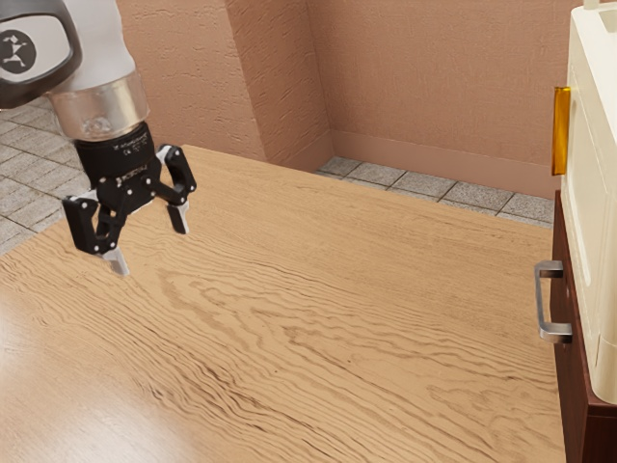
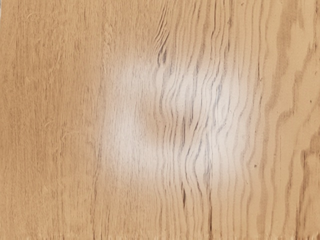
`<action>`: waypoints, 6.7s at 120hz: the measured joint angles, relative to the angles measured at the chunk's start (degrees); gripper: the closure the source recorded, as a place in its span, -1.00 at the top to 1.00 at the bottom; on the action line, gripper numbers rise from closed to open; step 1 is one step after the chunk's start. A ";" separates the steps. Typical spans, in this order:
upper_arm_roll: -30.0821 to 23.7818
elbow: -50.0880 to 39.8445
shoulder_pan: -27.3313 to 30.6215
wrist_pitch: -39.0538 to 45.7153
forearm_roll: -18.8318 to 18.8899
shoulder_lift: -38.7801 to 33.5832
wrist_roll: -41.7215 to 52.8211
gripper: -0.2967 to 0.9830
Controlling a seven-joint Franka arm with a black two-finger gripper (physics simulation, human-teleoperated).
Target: Pull the drawer handle with one arm to open the drawer
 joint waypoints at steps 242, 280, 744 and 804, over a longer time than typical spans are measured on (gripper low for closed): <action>-4.78 -0.61 -22.50 46.61 -9.94 20.94 36.23 0.51; -4.78 -0.47 -21.19 48.18 -10.48 22.28 37.37 0.48; -3.12 -20.69 -13.65 51.76 -2.43 6.58 39.60 -0.36; -2.96 -22.75 -13.15 51.92 -2.45 4.68 38.99 -0.23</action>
